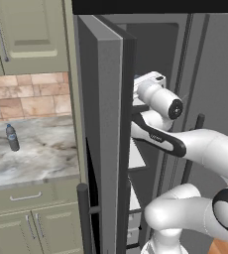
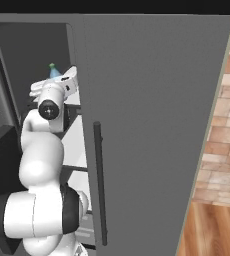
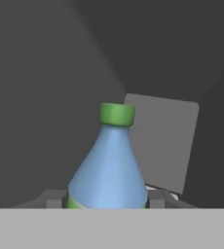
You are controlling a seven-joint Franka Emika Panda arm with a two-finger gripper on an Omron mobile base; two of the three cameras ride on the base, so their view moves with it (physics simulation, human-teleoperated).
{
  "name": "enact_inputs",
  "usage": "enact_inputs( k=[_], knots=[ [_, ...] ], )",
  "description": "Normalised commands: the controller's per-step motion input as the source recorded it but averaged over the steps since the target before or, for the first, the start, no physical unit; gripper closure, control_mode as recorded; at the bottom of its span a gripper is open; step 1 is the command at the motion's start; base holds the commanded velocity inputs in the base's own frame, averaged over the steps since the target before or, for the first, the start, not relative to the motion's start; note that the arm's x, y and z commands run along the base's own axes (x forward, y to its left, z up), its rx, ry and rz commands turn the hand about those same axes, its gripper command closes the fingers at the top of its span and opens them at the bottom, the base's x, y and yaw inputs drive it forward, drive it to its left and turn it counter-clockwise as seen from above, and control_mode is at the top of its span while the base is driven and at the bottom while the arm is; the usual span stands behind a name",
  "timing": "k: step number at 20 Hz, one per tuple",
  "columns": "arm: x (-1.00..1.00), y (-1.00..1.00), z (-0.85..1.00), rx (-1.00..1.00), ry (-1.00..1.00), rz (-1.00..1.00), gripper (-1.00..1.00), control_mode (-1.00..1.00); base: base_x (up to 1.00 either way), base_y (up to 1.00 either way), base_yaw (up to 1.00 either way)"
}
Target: Take the bottled waters from the counter and place them in the freezer to freeze. Close the freezer door after placing the bottles.
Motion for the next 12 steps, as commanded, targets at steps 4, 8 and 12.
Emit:
enact_inputs(
  k=[4,8,12],
  knots=[
    [0.01,0.07,-0.22,0.03,0.0,0.0,1.0,-1.0,0.0,0.0,0.0],
    [0.09,0.1,-0.09,0.02,-0.02,-0.01,1.0,-1.0,0.0,0.0,0.0],
    [0.23,0.07,0.0,0.12,0.0,-0.03,1.0,-1.0,0.0,0.0,0.0]
  ],
)
